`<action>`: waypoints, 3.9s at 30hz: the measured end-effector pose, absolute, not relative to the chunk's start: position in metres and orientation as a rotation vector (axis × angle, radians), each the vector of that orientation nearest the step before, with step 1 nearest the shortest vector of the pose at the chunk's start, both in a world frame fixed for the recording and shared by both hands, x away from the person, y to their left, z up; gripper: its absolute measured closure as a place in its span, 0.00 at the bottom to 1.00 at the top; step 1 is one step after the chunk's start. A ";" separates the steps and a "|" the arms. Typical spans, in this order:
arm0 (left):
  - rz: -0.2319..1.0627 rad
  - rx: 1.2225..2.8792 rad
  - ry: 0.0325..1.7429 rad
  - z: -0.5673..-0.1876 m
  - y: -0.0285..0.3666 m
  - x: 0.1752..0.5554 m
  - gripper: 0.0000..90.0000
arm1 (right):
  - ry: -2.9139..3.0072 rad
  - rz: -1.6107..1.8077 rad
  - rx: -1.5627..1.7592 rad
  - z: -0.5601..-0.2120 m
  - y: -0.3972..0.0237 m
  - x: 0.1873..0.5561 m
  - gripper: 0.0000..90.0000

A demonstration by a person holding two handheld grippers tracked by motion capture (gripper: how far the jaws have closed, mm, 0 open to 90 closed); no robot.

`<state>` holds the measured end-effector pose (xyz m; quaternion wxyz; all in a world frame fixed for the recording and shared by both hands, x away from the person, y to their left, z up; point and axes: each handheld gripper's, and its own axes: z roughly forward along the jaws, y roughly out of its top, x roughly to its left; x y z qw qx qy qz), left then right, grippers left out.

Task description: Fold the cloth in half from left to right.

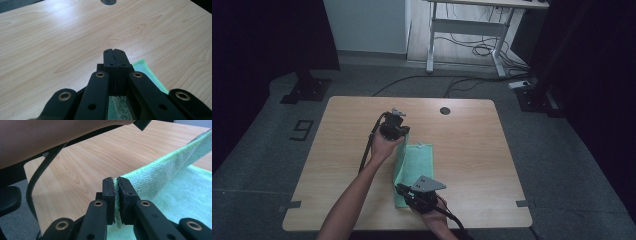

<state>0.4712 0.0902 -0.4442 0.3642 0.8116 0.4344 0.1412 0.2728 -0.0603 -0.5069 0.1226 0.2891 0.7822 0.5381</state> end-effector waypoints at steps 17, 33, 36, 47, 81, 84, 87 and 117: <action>0.340 2.098 1.116 -0.453 0.077 0.477 1.00 | 2.280 1.536 0.875 -0.512 -0.072 0.273 0.93; 0.335 2.125 1.087 -0.455 0.061 0.477 1.00 | 2.288 1.501 0.907 -0.514 -0.084 0.271 0.93; 0.329 2.134 1.081 -0.457 0.054 0.478 1.00 | 2.289 1.501 0.923 -0.518 -0.086 0.271 0.93; 0.316 2.163 1.091 -0.470 0.045 0.482 0.99 | 2.295 1.492 0.953 -0.525 -0.093 0.272 0.92; 0.304 2.209 1.087 -0.492 0.021 0.486 0.99 | 2.287 1.450 1.042 -0.541 -0.118 0.271 0.91; 0.301 2.217 1.082 -0.495 0.018 0.485 0.99 | 2.293 1.443 1.050 -0.542 -0.119 0.272 0.91; 0.296 2.218 1.086 -0.498 0.016 0.486 0.99 | 2.294 1.442 1.054 -0.543 -0.119 0.272 0.91; 0.284 2.246 1.072 -0.511 0.001 0.484 0.98 | 2.318 1.424 1.100 -0.551 -0.125 0.274 0.91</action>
